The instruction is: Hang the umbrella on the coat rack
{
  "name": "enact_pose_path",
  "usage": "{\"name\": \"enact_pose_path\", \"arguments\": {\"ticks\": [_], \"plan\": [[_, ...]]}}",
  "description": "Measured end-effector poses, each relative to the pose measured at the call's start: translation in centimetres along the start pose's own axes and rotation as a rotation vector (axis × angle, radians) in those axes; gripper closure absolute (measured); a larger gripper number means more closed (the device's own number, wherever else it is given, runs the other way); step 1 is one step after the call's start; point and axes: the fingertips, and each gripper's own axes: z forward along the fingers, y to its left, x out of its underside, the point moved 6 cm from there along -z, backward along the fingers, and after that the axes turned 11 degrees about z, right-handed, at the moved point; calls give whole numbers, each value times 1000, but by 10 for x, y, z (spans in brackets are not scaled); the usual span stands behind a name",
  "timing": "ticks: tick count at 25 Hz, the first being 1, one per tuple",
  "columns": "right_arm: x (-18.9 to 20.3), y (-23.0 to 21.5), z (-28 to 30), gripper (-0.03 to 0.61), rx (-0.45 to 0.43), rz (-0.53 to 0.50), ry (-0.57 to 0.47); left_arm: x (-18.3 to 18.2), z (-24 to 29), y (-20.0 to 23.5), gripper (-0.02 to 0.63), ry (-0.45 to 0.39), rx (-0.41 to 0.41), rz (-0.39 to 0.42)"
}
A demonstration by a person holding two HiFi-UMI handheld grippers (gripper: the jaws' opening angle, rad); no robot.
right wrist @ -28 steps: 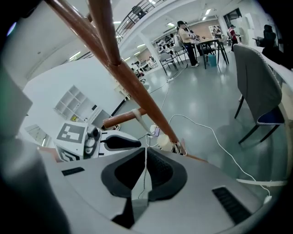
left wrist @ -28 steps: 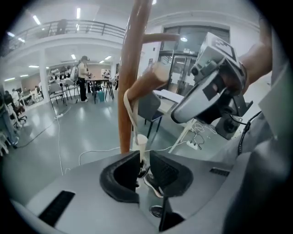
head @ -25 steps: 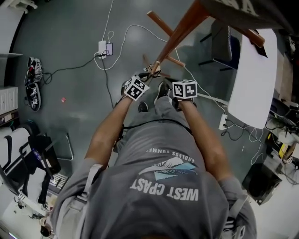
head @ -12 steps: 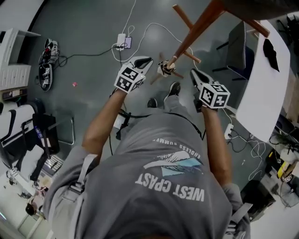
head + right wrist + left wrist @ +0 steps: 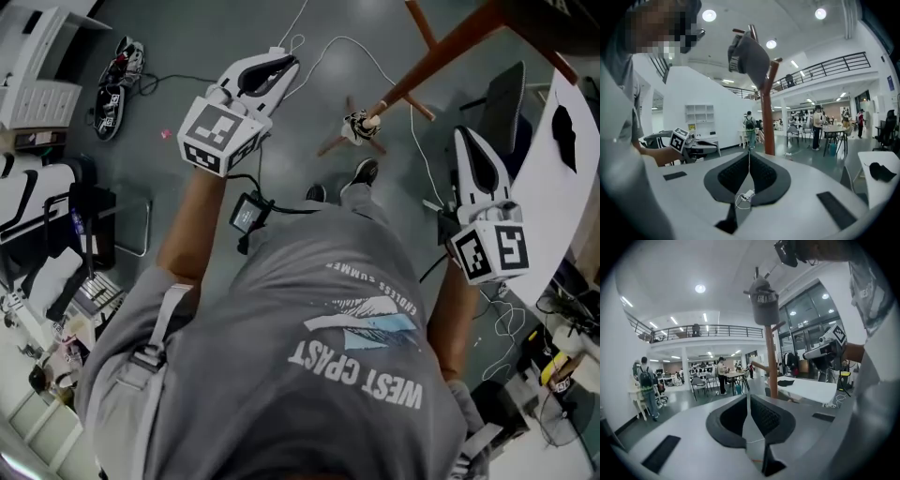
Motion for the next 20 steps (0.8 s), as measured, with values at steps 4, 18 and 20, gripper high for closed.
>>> {"name": "enact_pose_path", "arguments": {"ticks": [4, 18, 20], "plan": [[-27, 34, -11, 552, -49, -79, -32, -49, -30, 6, 575, -84, -50, 72], [-45, 58, -21, 552, -58, -114, -64, -99, -42, -19, 575, -193, 20, 165], [-44, 56, -20, 552, -54, -109, -61, -98, -39, -19, 575, -194, 31, 163]]}}
